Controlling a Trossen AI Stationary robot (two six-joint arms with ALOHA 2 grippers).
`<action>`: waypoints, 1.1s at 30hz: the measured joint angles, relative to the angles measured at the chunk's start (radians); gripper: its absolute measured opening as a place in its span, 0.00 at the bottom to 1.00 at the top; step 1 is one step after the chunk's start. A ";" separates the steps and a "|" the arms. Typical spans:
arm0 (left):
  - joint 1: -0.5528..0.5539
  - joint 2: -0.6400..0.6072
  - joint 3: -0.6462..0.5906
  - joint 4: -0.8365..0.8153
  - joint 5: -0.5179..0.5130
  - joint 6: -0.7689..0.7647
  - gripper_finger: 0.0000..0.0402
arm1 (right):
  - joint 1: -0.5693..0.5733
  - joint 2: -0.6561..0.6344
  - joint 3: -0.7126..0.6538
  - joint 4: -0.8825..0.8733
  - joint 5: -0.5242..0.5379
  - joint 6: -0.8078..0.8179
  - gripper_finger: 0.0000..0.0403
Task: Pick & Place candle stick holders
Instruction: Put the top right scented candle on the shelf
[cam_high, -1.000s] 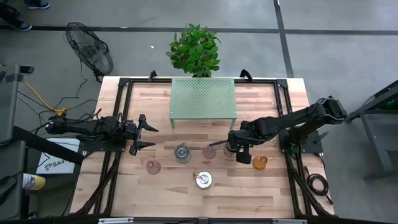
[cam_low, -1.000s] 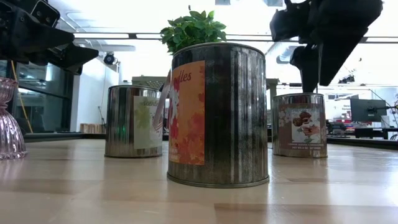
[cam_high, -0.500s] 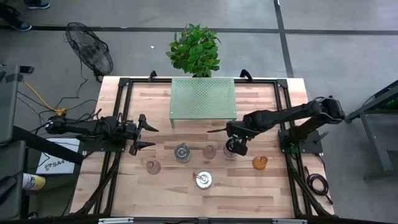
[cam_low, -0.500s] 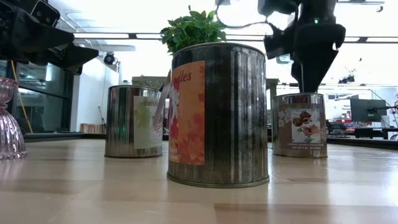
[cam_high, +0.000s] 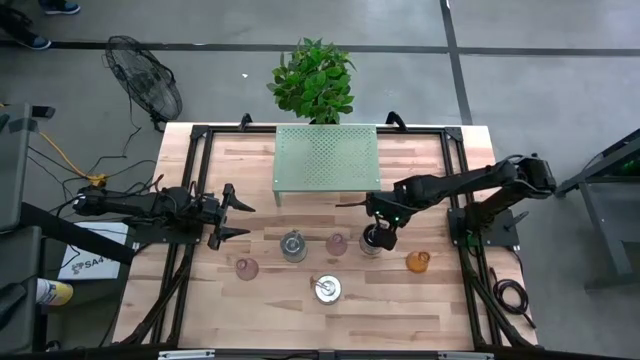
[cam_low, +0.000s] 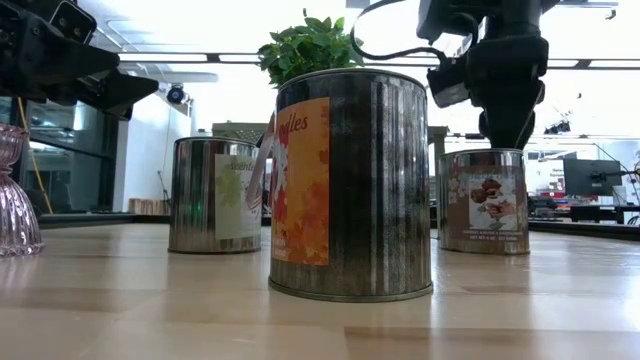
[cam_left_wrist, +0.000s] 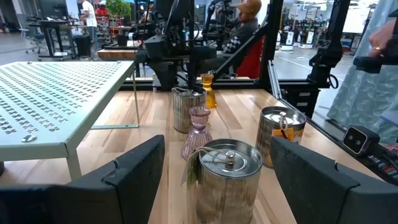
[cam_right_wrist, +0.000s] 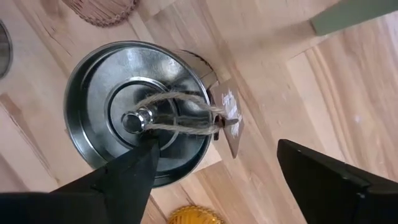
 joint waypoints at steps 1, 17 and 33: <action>0.000 0.000 0.000 0.000 0.000 0.000 0.72 | 0.000 0.000 0.000 0.000 -0.001 0.004 0.78; 0.000 0.000 0.000 0.000 0.000 0.000 0.71 | 0.000 0.001 -0.002 0.000 -0.015 0.063 0.59; 0.000 0.000 0.000 0.000 0.000 0.000 0.72 | 0.000 0.002 -0.002 0.009 -0.029 0.062 0.25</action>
